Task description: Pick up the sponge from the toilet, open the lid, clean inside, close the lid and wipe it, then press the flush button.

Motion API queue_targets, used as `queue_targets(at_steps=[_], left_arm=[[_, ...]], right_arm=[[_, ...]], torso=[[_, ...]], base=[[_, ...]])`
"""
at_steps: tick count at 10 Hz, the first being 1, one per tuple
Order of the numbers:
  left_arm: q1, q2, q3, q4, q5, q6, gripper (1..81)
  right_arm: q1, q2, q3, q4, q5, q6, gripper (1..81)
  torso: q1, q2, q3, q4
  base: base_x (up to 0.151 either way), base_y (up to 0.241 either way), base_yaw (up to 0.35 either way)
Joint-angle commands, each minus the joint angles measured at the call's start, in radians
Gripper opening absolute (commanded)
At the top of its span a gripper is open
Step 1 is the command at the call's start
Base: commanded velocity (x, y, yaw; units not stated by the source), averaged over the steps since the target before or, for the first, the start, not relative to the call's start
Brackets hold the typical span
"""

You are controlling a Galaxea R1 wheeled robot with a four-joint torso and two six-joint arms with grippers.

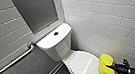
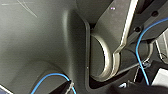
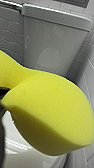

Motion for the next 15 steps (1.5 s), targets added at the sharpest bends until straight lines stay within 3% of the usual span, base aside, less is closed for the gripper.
queue_targets(at_steps=[1, 4, 6, 9, 10, 13, 15], left_arm=[[0.011, -0.017, 0.023, -0.004, 0.070, 0.007, 81.1], [0.013, -0.016, 0.022, -0.009, 0.070, 0.007, 81.1], [0.013, -0.017, 0.017, -0.011, 0.070, 0.007, 81.1], [0.013, -0.016, 0.016, -0.011, 0.069, 0.007, 81.1], [0.011, -0.016, 0.014, -0.011, 0.069, 0.007, 81.1], [0.011, -0.009, 0.014, -0.011, 0.070, 0.007, 81.1], [0.013, -0.009, 0.014, -0.011, 0.070, 0.007, 81.1]], right_arm=[[0.146, 0.069, -0.118, 0.014, -0.110, 0.003, 1.0], [0.243, 0.276, -0.333, 0.023, -0.266, 0.009, 1.0], [0.268, 0.379, -0.424, 0.017, -0.283, 0.009, 1.0], [0.327, 0.473, -0.510, 0.006, -0.340, 0.008, 1.0], [0.356, 0.499, -0.528, 0.003, -0.352, 0.006, 1.0], [0.395, 0.625, -0.646, -0.083, -0.362, 0.006, 1.0], [0.343, 0.715, -0.761, -0.121, -0.374, 0.005, 1.0]], torso=[[0.000, 0.000, -0.001, -0.001], [0.000, 0.000, 0.002, 0.002], [0.000, 0.000, -0.061, 0.002], [0.000, 0.000, -0.117, 0.002], [0.000, 0.000, -0.077, 0.002], [0.000, 0.001, -0.093, 0.002], [0.000, 0.001, -0.094, 0.002]], base=[[0.000, 0.000, 0.000], [0.000, 0.000, 0.000], [0.000, 0.000, 0.000], [0.000, 0.000, 0.000], [0.000, 0.000, 0.000], [0.000, 0.000, 0.000], [0.000, 0.000, 0.000]])
